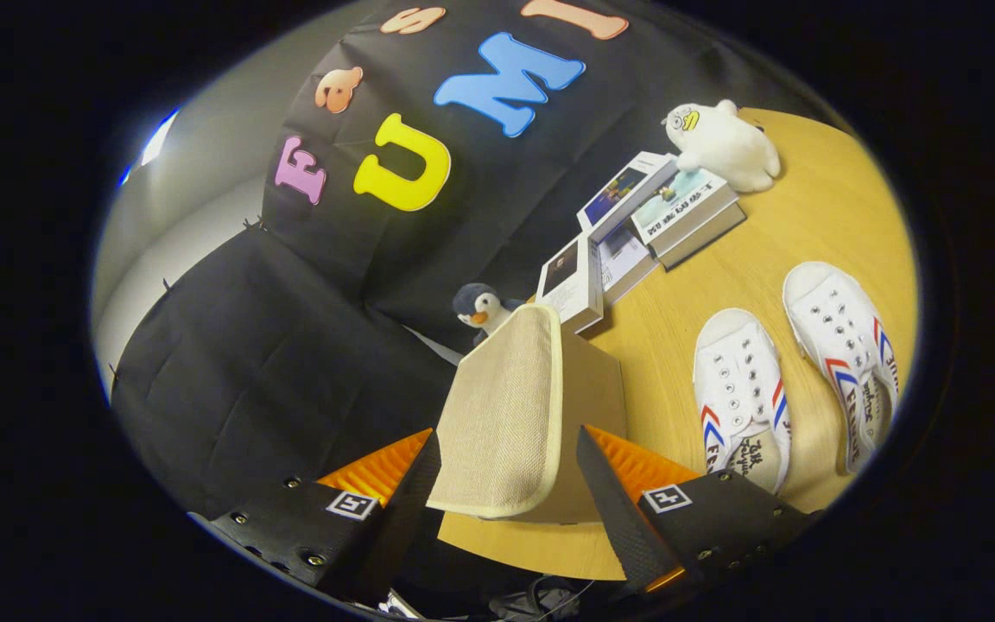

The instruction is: Open the storage box then place both shoes into the box .Put the left shoe in first, then the right shoe, with the right side of both shoes facing outward in a uniform manner.

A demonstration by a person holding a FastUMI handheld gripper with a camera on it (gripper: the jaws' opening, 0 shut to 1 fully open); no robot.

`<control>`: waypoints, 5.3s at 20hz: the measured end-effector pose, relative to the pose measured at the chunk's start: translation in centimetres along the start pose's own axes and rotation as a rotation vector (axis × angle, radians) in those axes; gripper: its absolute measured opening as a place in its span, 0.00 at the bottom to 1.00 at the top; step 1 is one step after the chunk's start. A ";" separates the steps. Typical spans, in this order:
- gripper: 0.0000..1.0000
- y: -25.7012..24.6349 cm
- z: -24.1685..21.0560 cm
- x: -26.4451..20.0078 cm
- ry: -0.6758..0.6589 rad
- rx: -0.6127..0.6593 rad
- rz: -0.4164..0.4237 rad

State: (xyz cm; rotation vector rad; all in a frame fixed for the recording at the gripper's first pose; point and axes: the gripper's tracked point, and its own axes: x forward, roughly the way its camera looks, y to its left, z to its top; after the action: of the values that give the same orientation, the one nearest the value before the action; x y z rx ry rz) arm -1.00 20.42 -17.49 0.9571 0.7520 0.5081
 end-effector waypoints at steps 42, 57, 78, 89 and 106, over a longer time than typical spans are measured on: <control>0.07 22.1 -3.3 6.3 0.192 -0.270 0.211; 0.75 27.7 -11.2 12.9 0.276 -0.601 0.226; 0.98 7.3 9.9 0.6 -0.057 -0.650 -0.241; 0.98 -6.5 10.6 -0.6 -0.017 -0.514 -0.434; 0.96 -19.0 2.7 0.2 0.206 -0.098 -0.529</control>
State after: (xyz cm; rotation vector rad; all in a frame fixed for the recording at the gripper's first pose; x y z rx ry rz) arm 2.42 9.72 -33.12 0.5847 1.1131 0.1758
